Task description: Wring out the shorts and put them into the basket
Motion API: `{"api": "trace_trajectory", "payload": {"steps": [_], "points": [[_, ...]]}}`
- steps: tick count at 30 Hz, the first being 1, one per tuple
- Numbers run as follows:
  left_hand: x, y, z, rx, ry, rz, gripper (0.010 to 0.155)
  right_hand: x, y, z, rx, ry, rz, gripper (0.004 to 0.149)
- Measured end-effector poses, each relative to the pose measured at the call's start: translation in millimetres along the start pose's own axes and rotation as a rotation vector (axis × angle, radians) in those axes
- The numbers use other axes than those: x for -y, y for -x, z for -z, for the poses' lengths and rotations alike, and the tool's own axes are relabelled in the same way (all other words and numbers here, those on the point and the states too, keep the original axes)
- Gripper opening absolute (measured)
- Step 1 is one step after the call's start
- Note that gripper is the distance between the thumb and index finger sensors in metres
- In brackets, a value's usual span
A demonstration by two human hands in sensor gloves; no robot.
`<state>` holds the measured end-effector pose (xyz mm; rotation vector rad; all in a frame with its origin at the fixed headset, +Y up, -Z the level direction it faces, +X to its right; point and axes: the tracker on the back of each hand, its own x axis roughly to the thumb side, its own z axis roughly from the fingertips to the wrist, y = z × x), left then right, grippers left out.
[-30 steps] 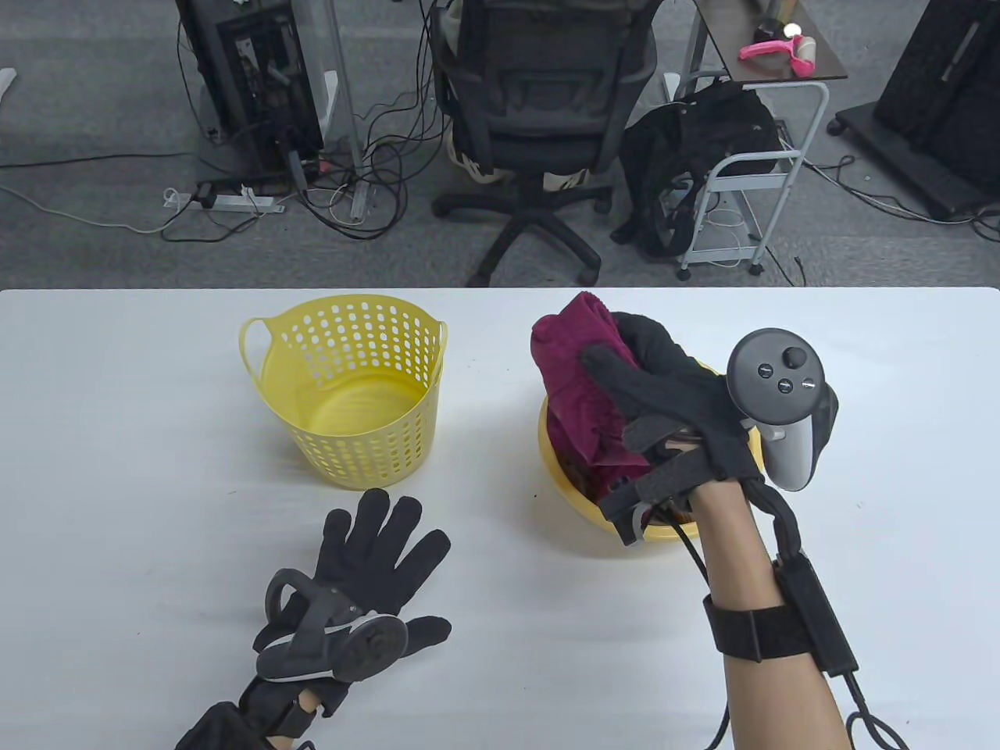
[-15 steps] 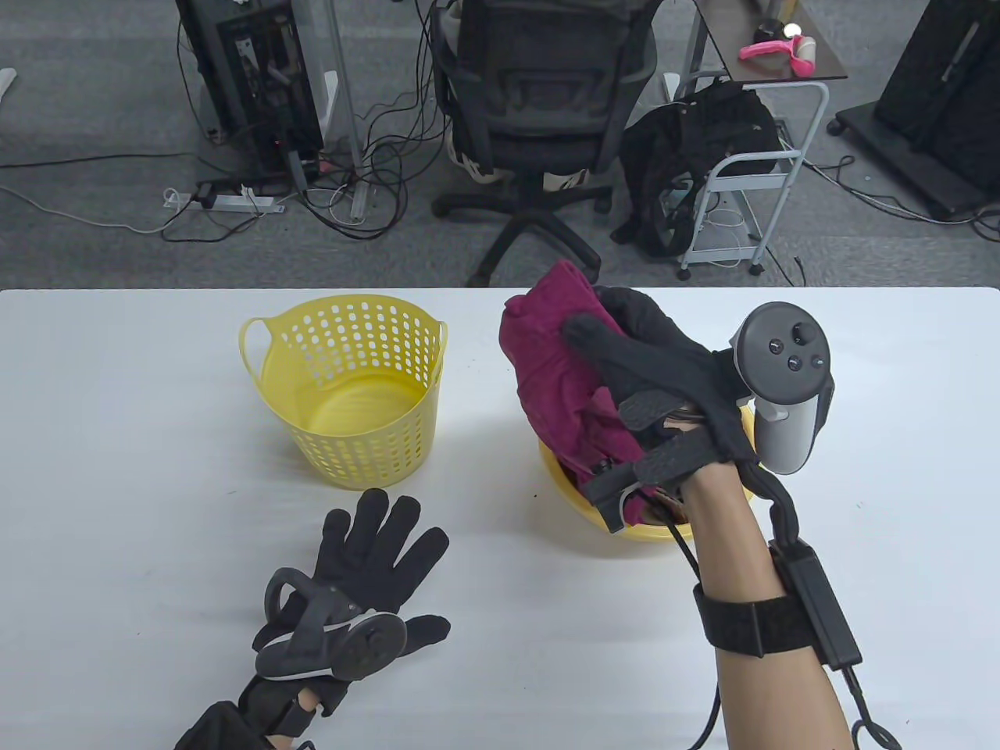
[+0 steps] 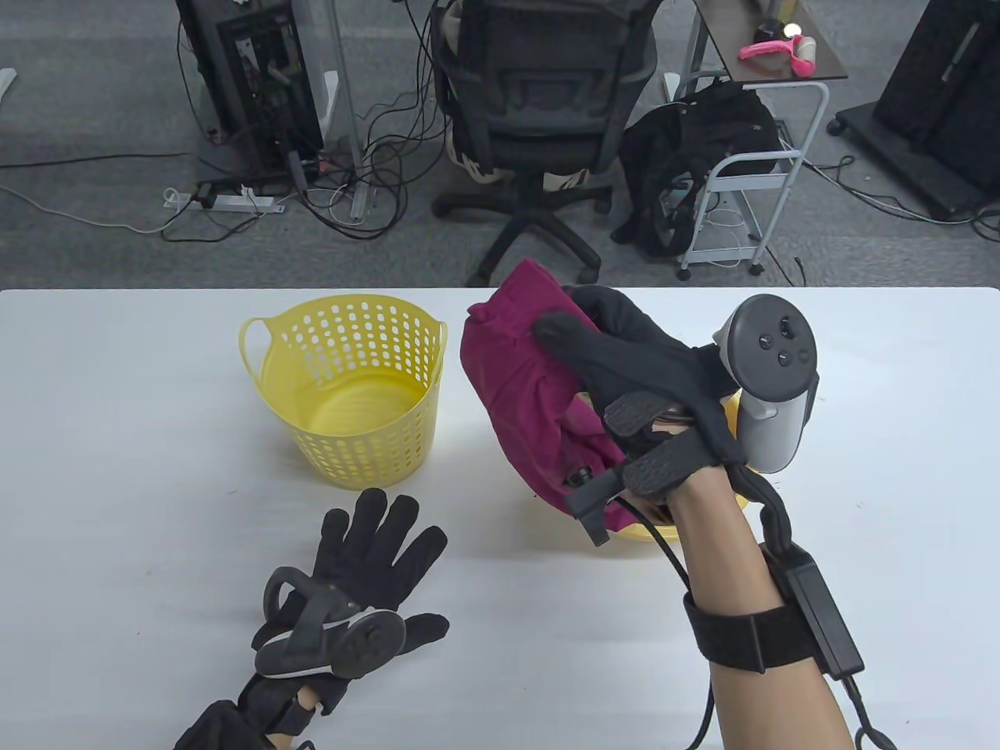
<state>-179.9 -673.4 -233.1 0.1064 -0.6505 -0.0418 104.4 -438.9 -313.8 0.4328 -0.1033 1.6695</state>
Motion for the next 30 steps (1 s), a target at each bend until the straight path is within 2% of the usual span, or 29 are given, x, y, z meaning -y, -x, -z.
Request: {"api": "trace_trajectory", "payload": {"steps": [13, 30], "points": [[0, 1, 0, -0.004, -0.004, 0.000, 0.091, -17, -15, 2, 0.031, -0.061, 0.111, 0.066], [2, 4, 0, -0.016, 0.004, -0.030, 0.089, -7, -9, 4, 0.014, -0.036, 0.092, 0.066]]}}
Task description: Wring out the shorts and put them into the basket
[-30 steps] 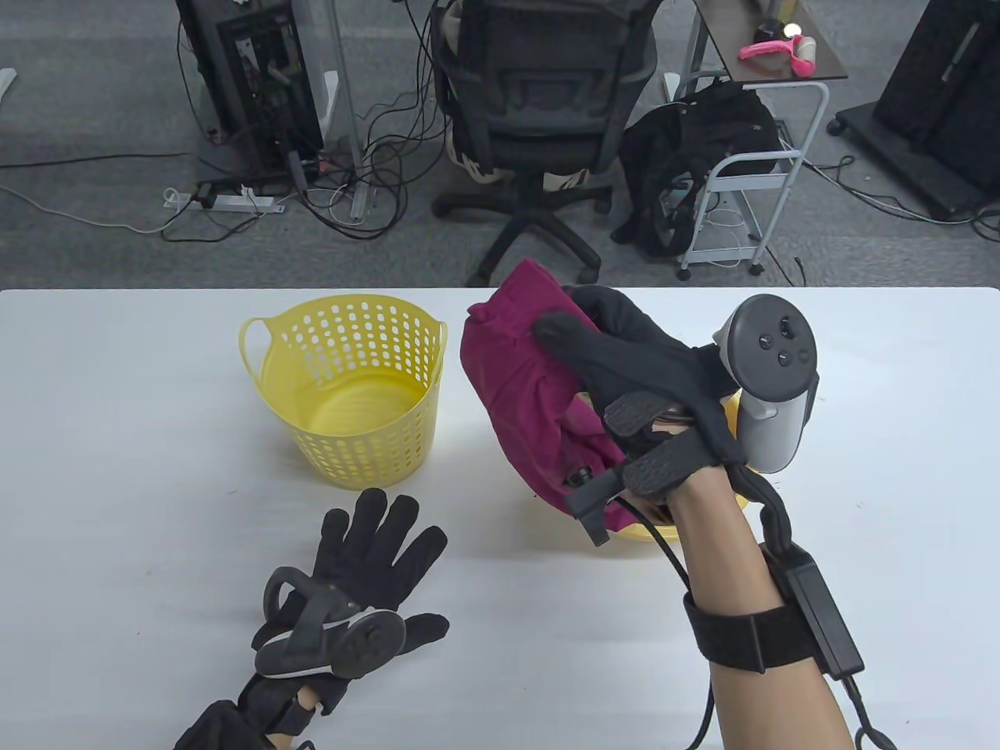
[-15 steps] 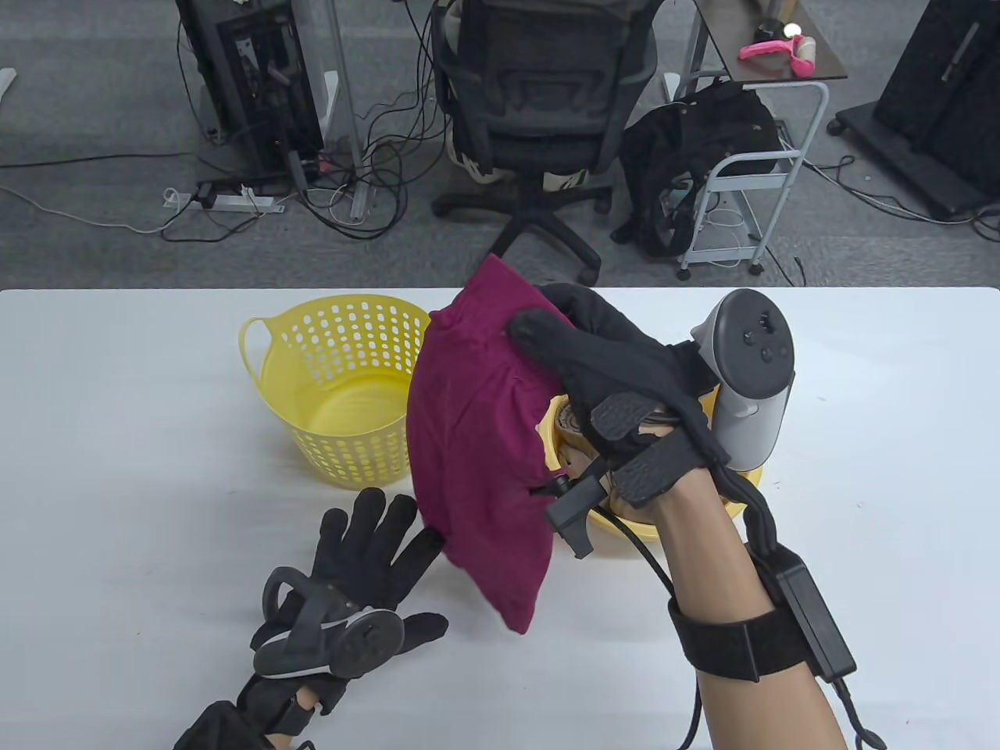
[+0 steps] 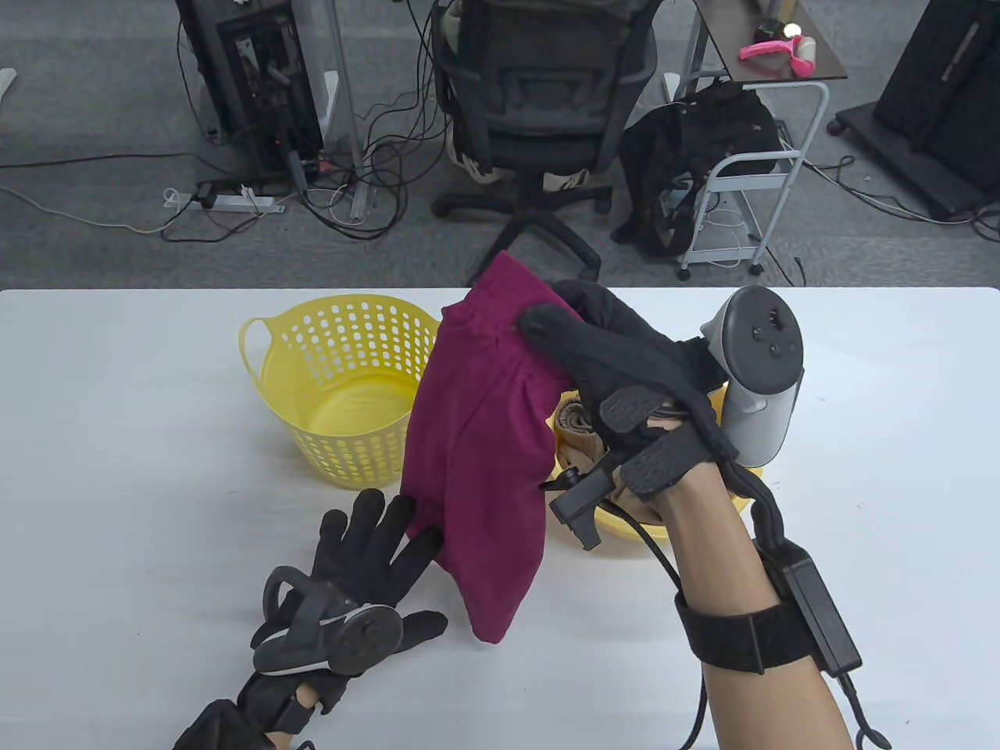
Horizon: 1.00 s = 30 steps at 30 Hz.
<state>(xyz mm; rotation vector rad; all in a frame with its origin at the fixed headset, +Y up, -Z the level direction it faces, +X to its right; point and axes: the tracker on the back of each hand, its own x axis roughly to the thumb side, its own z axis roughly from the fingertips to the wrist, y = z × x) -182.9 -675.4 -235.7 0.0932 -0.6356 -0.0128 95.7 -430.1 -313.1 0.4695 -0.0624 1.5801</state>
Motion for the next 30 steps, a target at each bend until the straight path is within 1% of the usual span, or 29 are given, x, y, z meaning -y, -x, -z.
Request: {"api": "trace_trajectory", "payload": {"steps": [3, 5, 12, 14, 16, 19, 21, 27, 29, 30], "points": [[1, 0, 0, -0.008, 0.001, -0.016, 0.089, 3, 1, 0, -0.002, 0.008, -0.005, 0.066], [2, 1, 1, -0.025, -0.010, -0.073, 0.092, 5, 3, 0, -0.004, 0.011, -0.003, 0.066], [10, -3, 5, -0.023, -0.021, -0.319, 0.114, 8, 5, 1, -0.002, 0.011, -0.004, 0.066], [11, -4, 7, -0.030, -0.034, -0.356, 0.119, 8, 5, 1, 0.002, 0.009, -0.005, 0.066], [12, -5, 8, -0.061, -0.069, -0.398, 0.124, 8, 6, 1, 0.005, 0.005, -0.001, 0.066], [15, -5, 13, -0.094, -0.091, -0.466, 0.131, 7, 6, 1, 0.006, 0.000, 0.005, 0.066], [16, -5, 17, -0.102, -0.079, -0.517, 0.136, 5, 6, 1, 0.008, -0.009, 0.020, 0.066], [20, 2, 26, -0.156, -0.075, -0.668, 0.142, -1, 4, -2, 0.009, -0.042, 0.040, 0.066], [24, 3, 29, -0.145, -0.046, -0.694, 0.141, -4, 4, -3, 0.007, -0.058, 0.048, 0.066], [27, 4, 31, -0.159, -0.039, -0.734, 0.141, -6, 4, -3, 0.004, -0.067, 0.054, 0.066]]}}
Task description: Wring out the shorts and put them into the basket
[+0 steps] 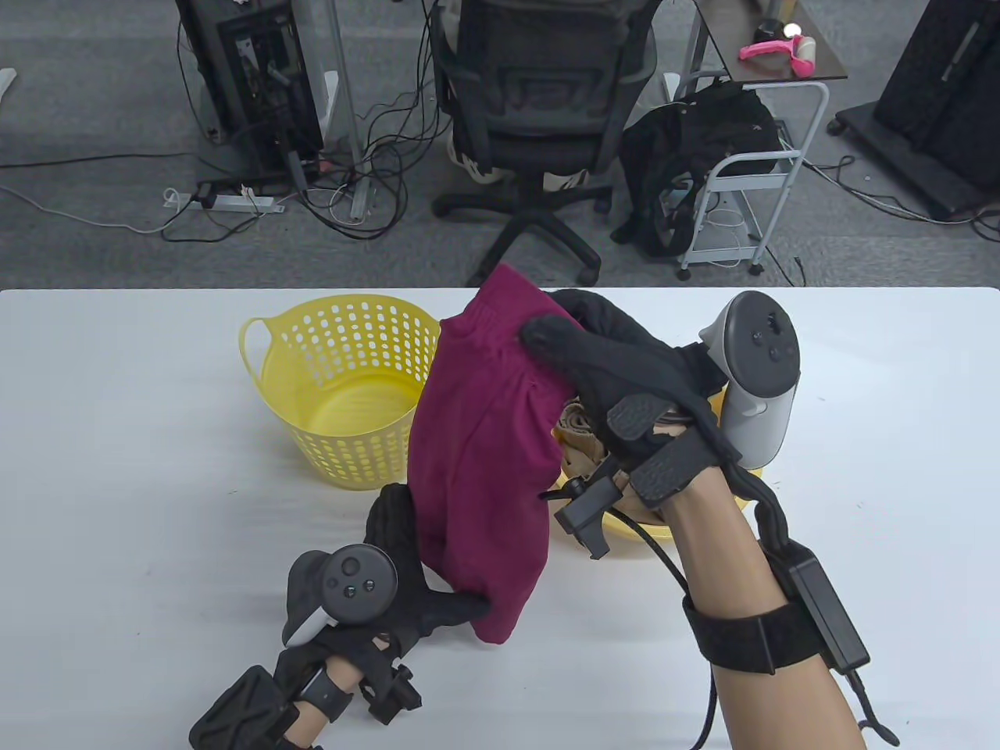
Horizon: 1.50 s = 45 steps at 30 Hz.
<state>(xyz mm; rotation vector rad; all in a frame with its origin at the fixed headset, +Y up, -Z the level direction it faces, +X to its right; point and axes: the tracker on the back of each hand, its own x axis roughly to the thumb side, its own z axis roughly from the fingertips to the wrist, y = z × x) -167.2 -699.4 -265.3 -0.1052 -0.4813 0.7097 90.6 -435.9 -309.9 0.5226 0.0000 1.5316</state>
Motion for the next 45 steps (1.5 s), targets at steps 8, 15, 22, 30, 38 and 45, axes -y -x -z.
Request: {"api": "trace_trajectory", "payload": {"steps": [8, 15, 22, 30, 38, 45], "points": [[0, 16, 10, -0.023, 0.022, -0.197, 0.133, -16, 1, 0, 0.013, -0.058, 0.055, 0.066], [-1, 17, 12, 0.007, 0.019, -0.203, 0.110, -23, 6, 4, 0.027, -0.086, 0.121, 0.066], [1, 18, 13, 0.015, 0.029, -0.244, 0.063, -17, 8, 3, 0.029, -0.075, 0.129, 0.066], [-5, 17, 15, 0.040, 0.039, -0.131, 0.038, -4, 14, -3, 0.017, -0.048, 0.131, 0.066], [-14, 24, 14, -0.001, 0.059, -0.089, 0.038, 8, 19, -8, -0.002, -0.014, 0.108, 0.066], [-28, 30, 7, -0.038, 0.081, 0.029, 0.037, 29, 22, -14, -0.042, 0.102, -0.050, 0.066]]}}
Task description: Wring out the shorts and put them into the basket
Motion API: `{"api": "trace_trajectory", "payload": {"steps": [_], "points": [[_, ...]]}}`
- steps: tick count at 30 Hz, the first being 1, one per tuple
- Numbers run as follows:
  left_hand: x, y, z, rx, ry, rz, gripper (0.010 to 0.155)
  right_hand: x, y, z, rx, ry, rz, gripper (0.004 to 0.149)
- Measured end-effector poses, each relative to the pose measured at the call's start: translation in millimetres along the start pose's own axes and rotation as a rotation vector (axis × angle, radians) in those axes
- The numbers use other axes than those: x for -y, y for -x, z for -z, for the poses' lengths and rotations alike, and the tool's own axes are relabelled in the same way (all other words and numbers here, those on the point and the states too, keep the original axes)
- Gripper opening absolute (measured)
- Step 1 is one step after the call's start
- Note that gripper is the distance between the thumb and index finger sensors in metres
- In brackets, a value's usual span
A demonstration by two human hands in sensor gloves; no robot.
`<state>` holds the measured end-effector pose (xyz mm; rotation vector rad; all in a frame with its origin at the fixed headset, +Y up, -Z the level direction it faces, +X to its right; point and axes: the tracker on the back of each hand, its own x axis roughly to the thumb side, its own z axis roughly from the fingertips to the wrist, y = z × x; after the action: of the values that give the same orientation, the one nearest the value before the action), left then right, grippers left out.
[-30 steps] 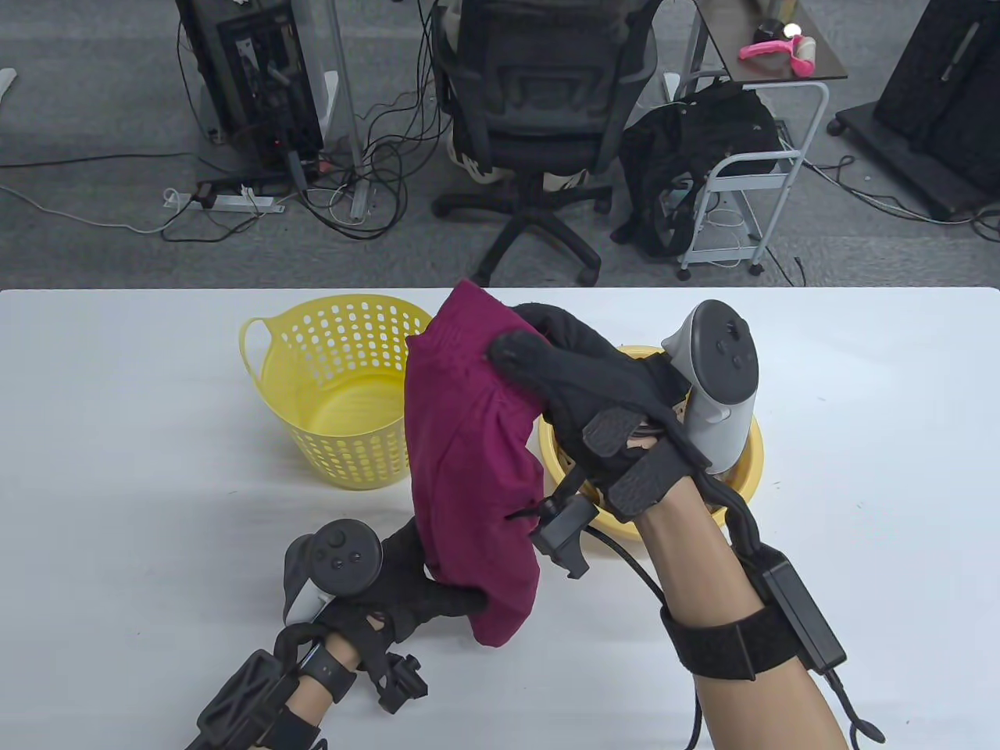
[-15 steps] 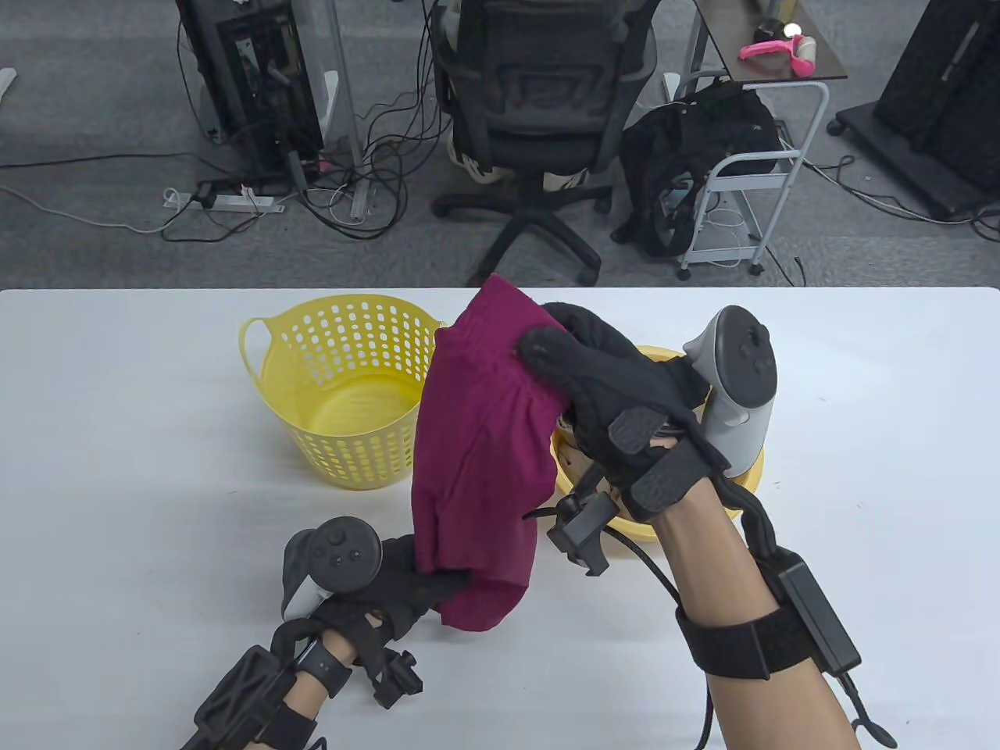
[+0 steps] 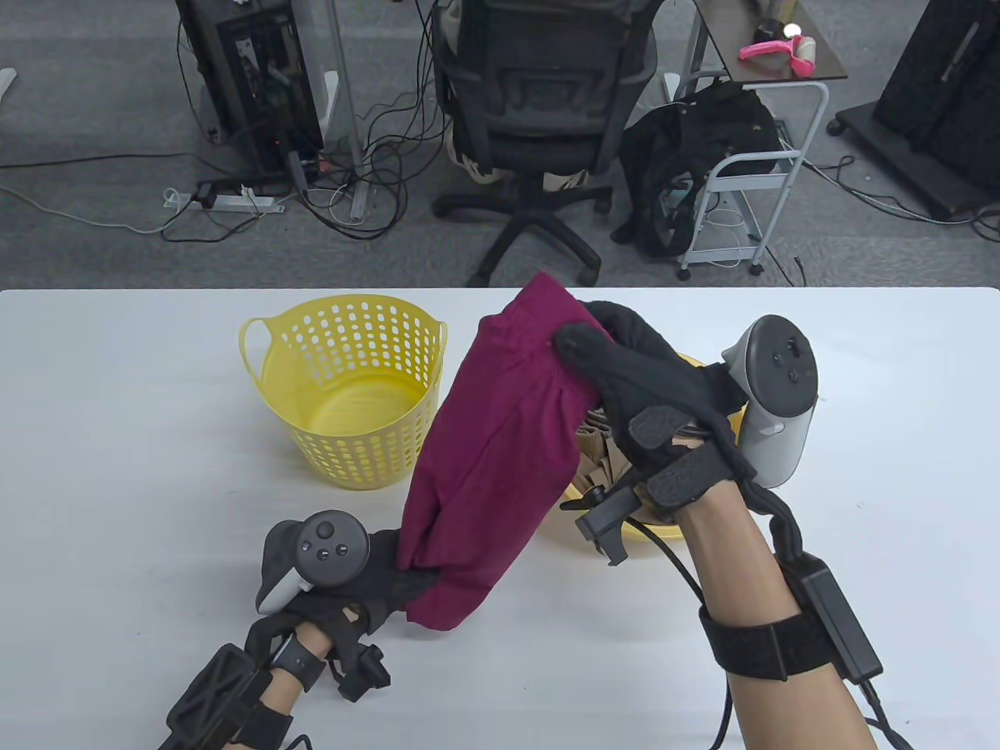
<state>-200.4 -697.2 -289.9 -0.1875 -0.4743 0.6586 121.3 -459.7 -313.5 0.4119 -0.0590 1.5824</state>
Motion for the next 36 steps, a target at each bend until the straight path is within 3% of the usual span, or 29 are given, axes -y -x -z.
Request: {"api": "trace_trajectory", "payload": {"steps": [11, 16, 29, 36], "points": [[-30, 2, -14, -0.041, 0.124, 0.183, 0.037, 36, 19, -12, -0.041, 0.177, -0.318, 0.067], [-45, -1, -21, -0.055, 0.104, 0.184, 0.040, 40, 31, -17, -0.046, 0.213, -0.464, 0.066], [-91, -27, -33, 0.008, -0.102, 0.027, 0.058, 14, 66, -21, 0.013, 0.171, -0.789, 0.066], [-96, -49, -30, 0.067, -0.166, -0.098, 0.058, -9, 80, -22, 0.028, 0.115, -0.831, 0.065]]}}
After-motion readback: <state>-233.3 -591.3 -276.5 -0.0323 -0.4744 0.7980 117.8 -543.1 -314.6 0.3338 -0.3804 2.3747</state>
